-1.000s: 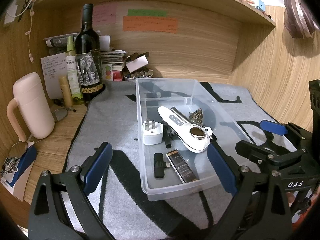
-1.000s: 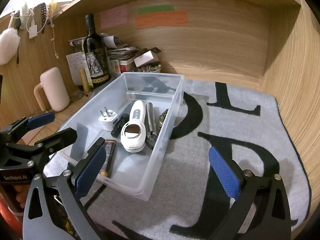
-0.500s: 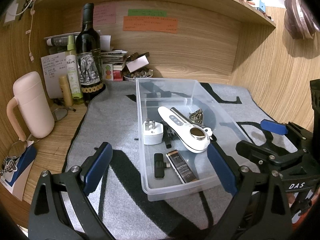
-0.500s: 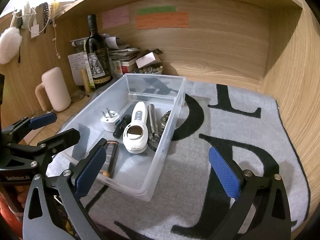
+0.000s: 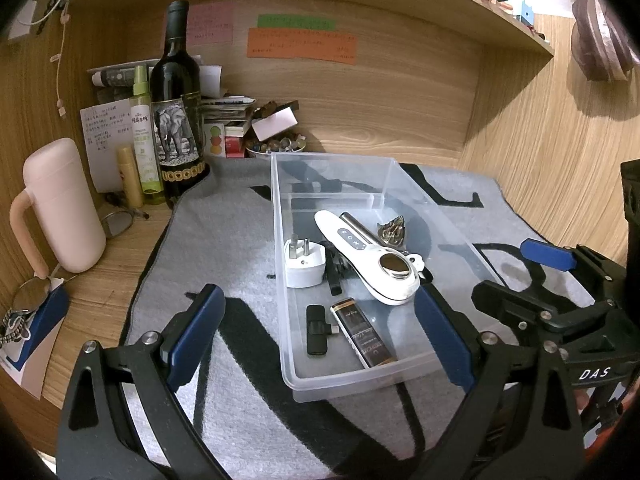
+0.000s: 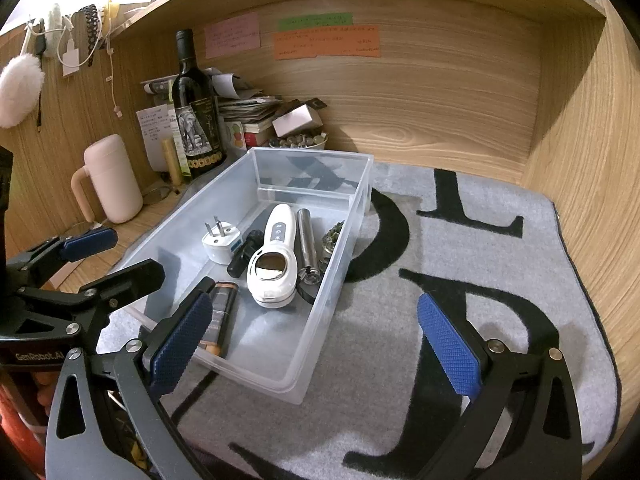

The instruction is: Organize rigid objects

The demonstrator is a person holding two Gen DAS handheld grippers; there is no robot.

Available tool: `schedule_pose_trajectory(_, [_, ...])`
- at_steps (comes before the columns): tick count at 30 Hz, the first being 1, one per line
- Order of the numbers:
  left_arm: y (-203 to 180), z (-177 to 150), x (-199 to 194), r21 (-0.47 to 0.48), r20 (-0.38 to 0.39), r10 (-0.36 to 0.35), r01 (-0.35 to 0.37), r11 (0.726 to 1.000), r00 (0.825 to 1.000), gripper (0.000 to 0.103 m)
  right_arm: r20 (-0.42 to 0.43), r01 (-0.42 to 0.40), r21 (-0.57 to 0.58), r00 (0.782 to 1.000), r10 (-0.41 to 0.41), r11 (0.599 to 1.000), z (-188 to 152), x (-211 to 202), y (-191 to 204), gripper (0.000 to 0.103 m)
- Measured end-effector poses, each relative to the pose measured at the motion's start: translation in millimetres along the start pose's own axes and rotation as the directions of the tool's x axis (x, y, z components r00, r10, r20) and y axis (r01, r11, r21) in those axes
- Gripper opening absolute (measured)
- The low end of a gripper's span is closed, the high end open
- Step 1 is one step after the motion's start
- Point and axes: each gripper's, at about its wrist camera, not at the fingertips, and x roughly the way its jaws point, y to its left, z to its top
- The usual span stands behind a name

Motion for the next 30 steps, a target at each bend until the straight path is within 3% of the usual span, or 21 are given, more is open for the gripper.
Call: schedule_pose_trajectory(30, [0.9,-1.5,3.4,-0.015,-0.014,-0.035,0.035,0.999,0.999,0.097,-0.004,-0.005,0.007,1.000,0.005,1.000,0.4,0.1,-1.5,0.103])
